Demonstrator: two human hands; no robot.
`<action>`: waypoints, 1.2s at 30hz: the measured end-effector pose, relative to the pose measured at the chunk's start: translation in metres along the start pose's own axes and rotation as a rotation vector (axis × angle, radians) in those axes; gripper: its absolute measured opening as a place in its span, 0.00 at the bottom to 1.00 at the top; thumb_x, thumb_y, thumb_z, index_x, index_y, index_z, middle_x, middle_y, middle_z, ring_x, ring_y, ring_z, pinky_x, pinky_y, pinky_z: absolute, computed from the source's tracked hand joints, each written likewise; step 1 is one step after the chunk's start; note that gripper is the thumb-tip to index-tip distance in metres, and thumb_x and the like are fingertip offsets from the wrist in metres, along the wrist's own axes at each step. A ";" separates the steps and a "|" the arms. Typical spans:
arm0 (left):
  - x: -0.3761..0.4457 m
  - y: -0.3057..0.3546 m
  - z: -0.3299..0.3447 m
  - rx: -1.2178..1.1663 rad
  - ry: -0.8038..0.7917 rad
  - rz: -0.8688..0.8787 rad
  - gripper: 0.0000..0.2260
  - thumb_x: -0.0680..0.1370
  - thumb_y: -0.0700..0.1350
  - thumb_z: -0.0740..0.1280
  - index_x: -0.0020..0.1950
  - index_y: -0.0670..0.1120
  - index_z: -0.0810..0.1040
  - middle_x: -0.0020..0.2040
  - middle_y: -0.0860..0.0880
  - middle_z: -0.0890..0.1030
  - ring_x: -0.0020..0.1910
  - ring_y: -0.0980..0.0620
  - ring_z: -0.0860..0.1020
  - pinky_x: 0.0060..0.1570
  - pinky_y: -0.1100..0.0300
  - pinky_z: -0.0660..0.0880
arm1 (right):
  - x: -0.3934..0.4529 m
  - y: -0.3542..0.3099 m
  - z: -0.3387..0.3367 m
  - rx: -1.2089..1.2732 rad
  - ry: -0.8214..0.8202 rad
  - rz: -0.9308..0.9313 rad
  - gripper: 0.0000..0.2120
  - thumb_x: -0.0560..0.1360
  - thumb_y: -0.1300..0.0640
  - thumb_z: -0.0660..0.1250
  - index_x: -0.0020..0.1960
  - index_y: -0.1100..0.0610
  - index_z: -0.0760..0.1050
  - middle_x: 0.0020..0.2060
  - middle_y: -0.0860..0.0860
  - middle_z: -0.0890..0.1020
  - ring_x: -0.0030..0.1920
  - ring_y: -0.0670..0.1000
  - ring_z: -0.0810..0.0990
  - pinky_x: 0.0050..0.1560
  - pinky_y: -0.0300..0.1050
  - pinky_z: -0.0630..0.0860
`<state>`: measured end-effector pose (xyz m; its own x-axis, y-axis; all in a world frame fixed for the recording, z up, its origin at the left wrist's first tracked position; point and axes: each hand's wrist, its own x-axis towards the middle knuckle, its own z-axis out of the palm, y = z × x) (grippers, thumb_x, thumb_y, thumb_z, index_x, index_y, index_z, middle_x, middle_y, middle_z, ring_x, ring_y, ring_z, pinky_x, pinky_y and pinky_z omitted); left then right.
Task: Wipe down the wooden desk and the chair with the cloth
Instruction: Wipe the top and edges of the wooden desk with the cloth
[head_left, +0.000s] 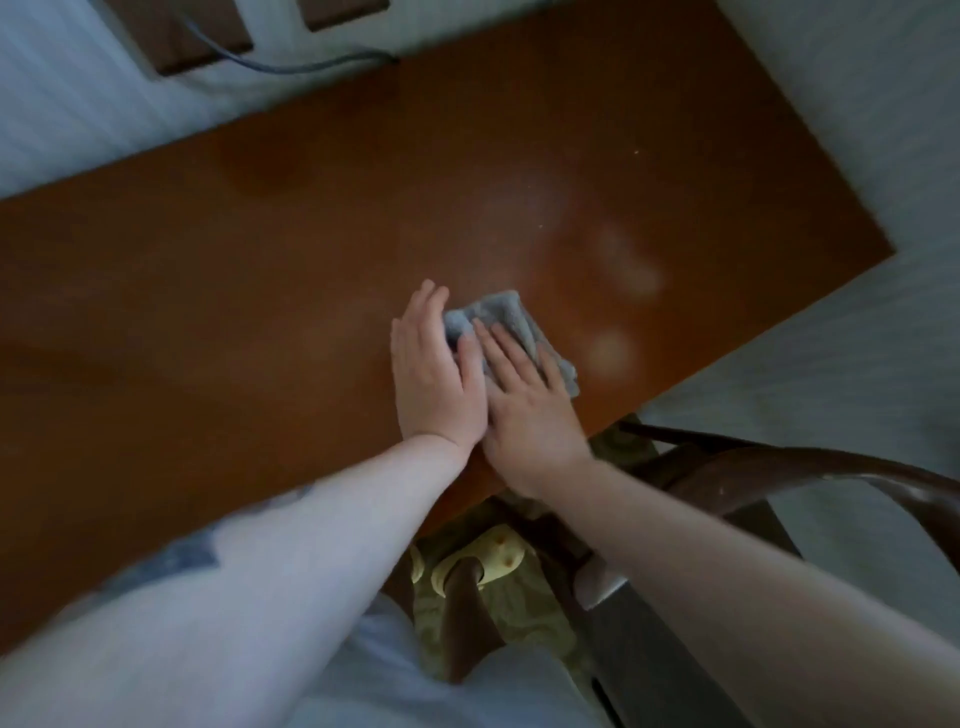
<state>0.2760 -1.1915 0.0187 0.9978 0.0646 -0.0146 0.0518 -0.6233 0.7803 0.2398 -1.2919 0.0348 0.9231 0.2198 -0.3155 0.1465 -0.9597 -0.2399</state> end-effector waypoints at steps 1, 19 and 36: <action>-0.002 -0.001 -0.007 -0.092 -0.027 0.013 0.18 0.82 0.46 0.56 0.73 0.47 0.66 0.75 0.49 0.65 0.75 0.52 0.61 0.75 0.47 0.58 | 0.010 0.013 -0.008 -0.025 -0.037 -0.064 0.26 0.82 0.45 0.43 0.79 0.43 0.42 0.79 0.46 0.42 0.77 0.47 0.36 0.77 0.56 0.37; 0.030 -0.089 -0.082 0.444 0.065 -0.139 0.22 0.81 0.46 0.56 0.75 0.49 0.64 0.78 0.50 0.60 0.78 0.48 0.52 0.76 0.49 0.45 | 0.042 -0.057 0.013 0.150 0.255 0.664 0.26 0.83 0.44 0.47 0.78 0.39 0.44 0.79 0.48 0.45 0.78 0.49 0.39 0.76 0.56 0.39; 0.030 -0.088 -0.081 0.284 0.161 -0.109 0.25 0.80 0.54 0.51 0.73 0.44 0.66 0.73 0.46 0.68 0.76 0.46 0.59 0.75 0.47 0.51 | 0.085 -0.102 0.009 0.016 0.097 -0.020 0.25 0.83 0.45 0.50 0.78 0.40 0.48 0.79 0.47 0.46 0.78 0.47 0.40 0.76 0.54 0.38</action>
<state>0.2983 -1.0711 0.0002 0.9676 0.2507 0.0287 0.1894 -0.7966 0.5741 0.3003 -1.1733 0.0240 0.9503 0.2202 -0.2199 0.1603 -0.9521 -0.2606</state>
